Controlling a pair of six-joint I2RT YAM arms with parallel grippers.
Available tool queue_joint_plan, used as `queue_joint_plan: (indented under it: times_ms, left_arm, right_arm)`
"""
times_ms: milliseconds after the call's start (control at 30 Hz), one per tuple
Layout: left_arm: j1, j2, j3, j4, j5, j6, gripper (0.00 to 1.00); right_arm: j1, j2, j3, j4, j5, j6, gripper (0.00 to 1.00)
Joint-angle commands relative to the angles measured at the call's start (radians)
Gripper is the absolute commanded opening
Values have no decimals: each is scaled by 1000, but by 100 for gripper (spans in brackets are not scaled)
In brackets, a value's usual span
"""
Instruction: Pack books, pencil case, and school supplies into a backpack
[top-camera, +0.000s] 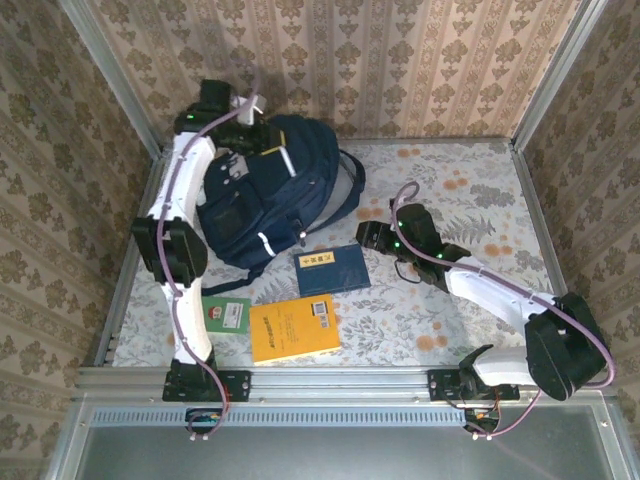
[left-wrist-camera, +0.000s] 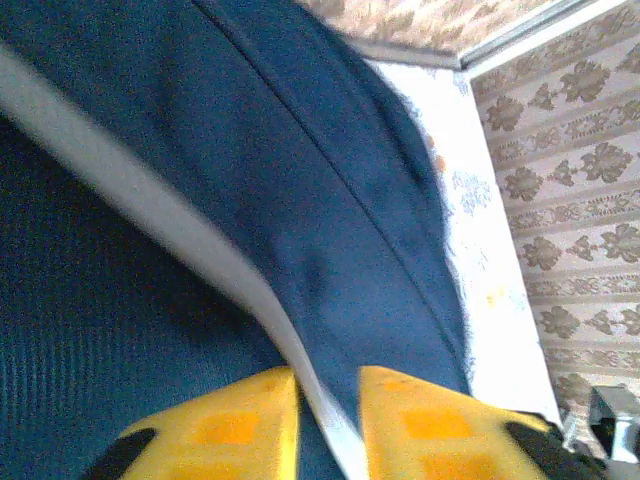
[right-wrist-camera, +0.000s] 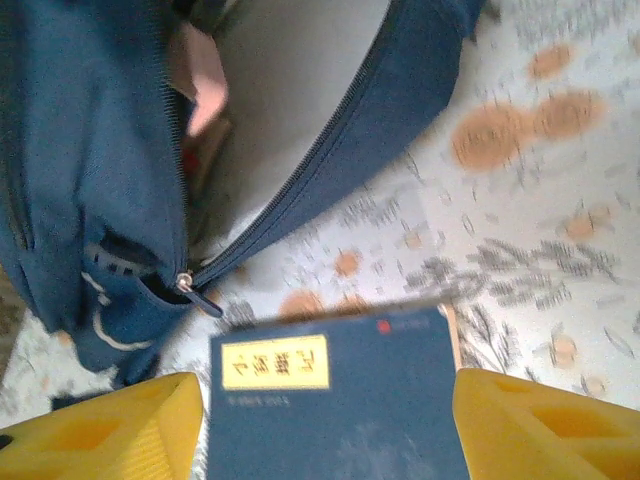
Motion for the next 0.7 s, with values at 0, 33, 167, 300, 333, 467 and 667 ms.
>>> queue_joint_plan:
  times_ms: [0,33,167,300,333,467,667]
  left_arm:
    - [-46,13,-63,57,-6,0,33]
    - [-51,0,-96,82,-9,-15,36]
    - [-53,-84,-231,160,-40,-74,48]
    - [-59,-245,-448,229,-118,-148,55]
    - [-60,-297,-525,243,-132,-171,57]
    - [-75,-524,-846,304,-165,-239,60]
    - [-139,-801,-1247,241,-265,-324,75]
  right_arm:
    - [1,29,9,-116,-79,-37,67]
    - [2,35,13,-133,-94,-45,65]
    - [21,59,39,-211,-149,-101,56]
    - [81,96,78,-313,-161,-157,52]
    - [94,104,82,-331,-175,-157,52]
    - [139,111,84,-361,-263,-167,50]
    - [252,182,166,-416,-269,-207,49]
